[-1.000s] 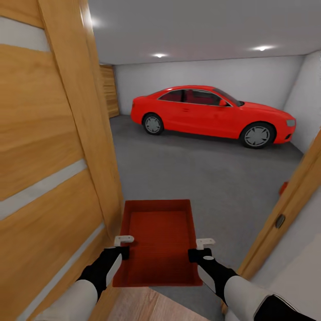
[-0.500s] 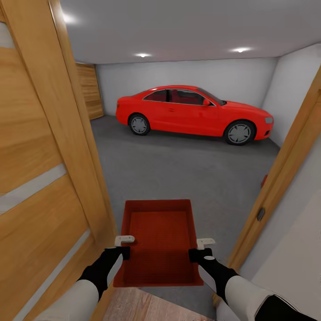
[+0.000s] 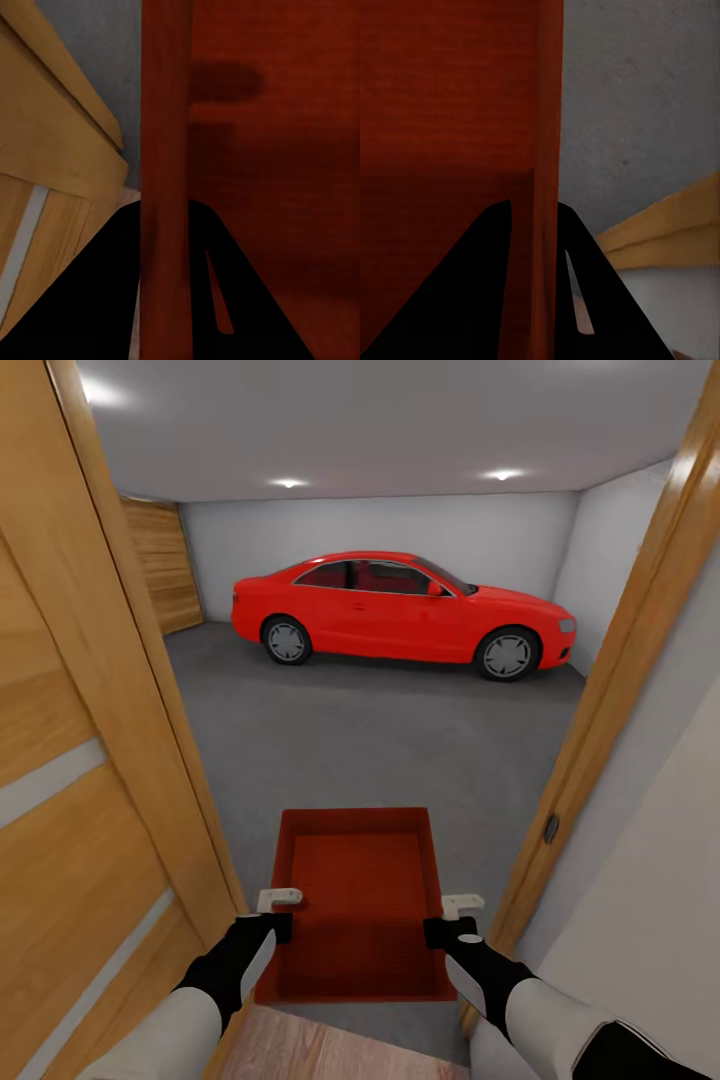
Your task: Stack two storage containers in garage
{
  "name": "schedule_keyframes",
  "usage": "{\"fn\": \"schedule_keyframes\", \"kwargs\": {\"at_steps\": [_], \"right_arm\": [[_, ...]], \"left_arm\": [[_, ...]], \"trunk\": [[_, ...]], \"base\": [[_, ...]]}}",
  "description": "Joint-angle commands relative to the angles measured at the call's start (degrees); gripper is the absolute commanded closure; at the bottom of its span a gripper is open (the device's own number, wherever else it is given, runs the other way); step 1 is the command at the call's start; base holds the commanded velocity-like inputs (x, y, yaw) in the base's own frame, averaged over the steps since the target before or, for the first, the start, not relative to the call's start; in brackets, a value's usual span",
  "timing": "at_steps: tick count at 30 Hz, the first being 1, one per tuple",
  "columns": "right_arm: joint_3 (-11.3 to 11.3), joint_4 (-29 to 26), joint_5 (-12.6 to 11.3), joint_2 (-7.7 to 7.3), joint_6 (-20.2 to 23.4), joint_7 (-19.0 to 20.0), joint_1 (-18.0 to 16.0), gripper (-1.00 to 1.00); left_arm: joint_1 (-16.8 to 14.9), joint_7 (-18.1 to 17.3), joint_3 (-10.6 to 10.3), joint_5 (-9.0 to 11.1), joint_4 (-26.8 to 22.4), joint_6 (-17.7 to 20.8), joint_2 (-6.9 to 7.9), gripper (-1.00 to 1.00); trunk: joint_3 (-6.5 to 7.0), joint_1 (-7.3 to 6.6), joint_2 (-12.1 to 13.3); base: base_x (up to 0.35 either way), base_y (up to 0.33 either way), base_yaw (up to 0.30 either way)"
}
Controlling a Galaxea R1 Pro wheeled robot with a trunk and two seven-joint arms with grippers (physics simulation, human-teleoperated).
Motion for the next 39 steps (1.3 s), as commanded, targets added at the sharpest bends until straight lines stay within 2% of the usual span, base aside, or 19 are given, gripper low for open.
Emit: {"fn": "schedule_keyframes", "kwargs": {"at_steps": [1,10,17,31,39], "right_arm": [[-1.8,-0.1,0.8,-0.67,-0.2,-1.9,-0.2,1.0],[-1.8,-0.1,0.8,-0.79,-0.2,-1.8,-0.2,1.0],[-1.8,-0.1,0.8,-0.85,-0.2,-1.8,-0.2,1.0],[-1.8,-0.1,0.8,-0.79,-0.2,-1.8,-0.2,1.0],[-1.8,-0.1,0.8,-0.79,-0.2,-1.8,-0.2,1.0]], "left_arm": [[0.0,0.4,-0.5,-0.2,0.3,0.4,0.77,1.0],[0.0,0.4,-0.5,-0.3,0.3,0.4,0.77,1.0],[0.0,0.4,-0.5,-0.3,0.2,0.4,0.77,1.0],[0.0,0.5,-0.5,-0.3,0.2,0.4,0.77,1.0],[0.0,0.3,-0.5,-0.3,0.3,0.5,0.77,1.0]], "trunk": [[-0.1,0.04,-0.1],[-0.1,0.04,-0.1],[-0.1,0.04,-0.1],[-0.1,0.04,-0.1],[-0.1,0.04,-0.1]], "base": [[0.128,0.159,-0.008],[0.167,0.206,-0.001],[0.048,0.03,-0.02],[0.0,0.0,-0.225],[0.093,0.126,-0.033]]}}
